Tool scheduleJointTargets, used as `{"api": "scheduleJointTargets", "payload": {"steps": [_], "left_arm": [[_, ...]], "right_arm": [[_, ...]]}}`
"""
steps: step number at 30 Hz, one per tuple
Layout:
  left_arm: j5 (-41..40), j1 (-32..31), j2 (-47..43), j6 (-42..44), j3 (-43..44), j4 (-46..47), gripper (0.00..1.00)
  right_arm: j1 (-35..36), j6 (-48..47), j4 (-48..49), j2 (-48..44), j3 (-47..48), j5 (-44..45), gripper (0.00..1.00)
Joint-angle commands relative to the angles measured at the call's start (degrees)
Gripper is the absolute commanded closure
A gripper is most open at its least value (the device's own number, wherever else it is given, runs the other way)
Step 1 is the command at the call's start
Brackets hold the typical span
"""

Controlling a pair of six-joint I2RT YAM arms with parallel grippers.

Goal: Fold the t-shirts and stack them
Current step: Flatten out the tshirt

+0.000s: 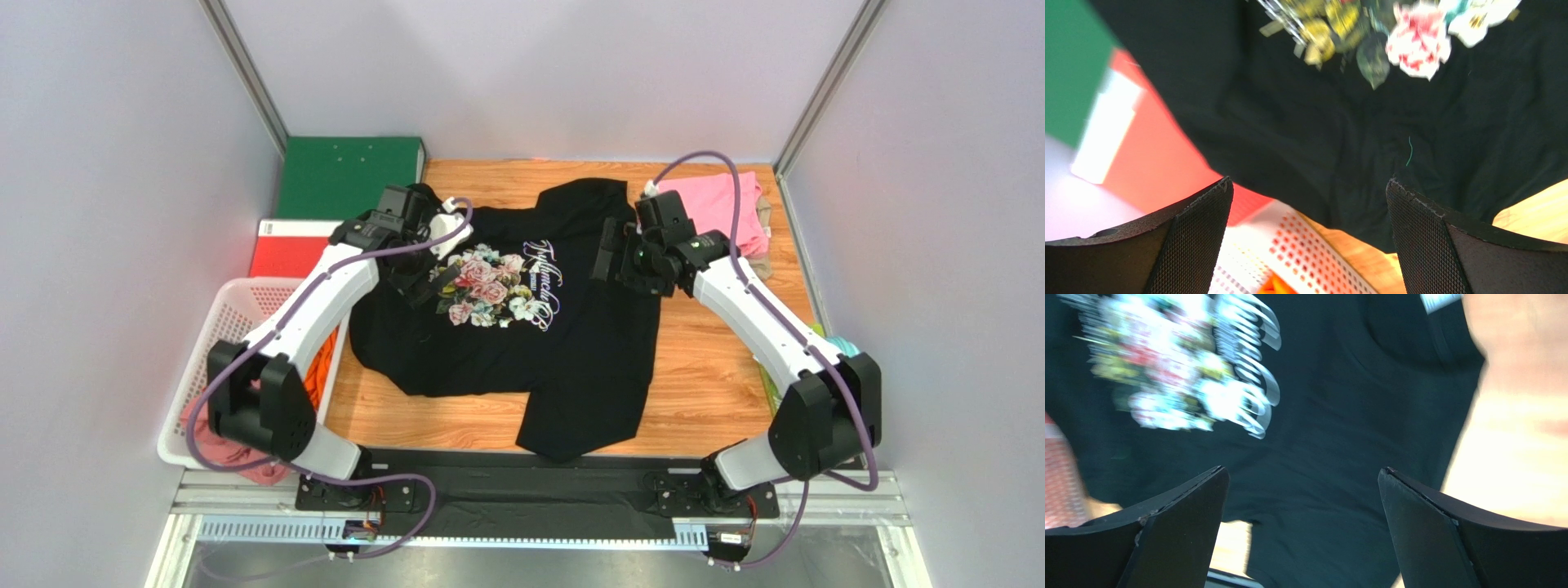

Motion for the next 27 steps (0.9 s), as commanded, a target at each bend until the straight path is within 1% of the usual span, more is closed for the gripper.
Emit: {"api": "scheduleJointTargets", "payload": {"steps": [1, 4, 8, 11, 18, 22, 27], "left_arm": [[-1.8, -0.02, 2.81, -0.62, 0.27, -0.16, 0.0], [-3.21, -0.02, 5.09, -1.23, 1.06, 0.2, 0.0], [-3.92, -0.02, 8.08, -4.03, 3.08, -0.24, 0.0], [-2.95, 0.06, 9.66, -5.62, 4.13, -0.07, 0.0], [-0.84, 0.33, 15.72, -10.02, 8.18, -2.17, 0.0], [-0.23, 0.85, 16.79, -11.16, 9.14, -2.44, 0.0], [0.39, 2.17, 16.35, -11.43, 9.15, -2.7, 0.0]], "right_arm": [[-0.61, 3.43, -0.09, 0.36, -5.04, -0.81, 0.0], [-0.53, 3.6, 0.18, 1.85, -6.98, -0.71, 0.0], [-0.53, 4.57, 2.8, 3.7, -10.32, -4.49, 0.0], [-0.53, 5.01, 5.53, 4.14, -12.96, -6.16, 0.0], [-0.53, 5.36, 8.0, 6.78, -16.04, -8.98, 0.0], [-0.7, 5.1, 8.7, 6.87, -17.62, -8.63, 0.0], [-0.7, 5.45, 10.99, 8.62, -19.73, -10.38, 0.0]]}}
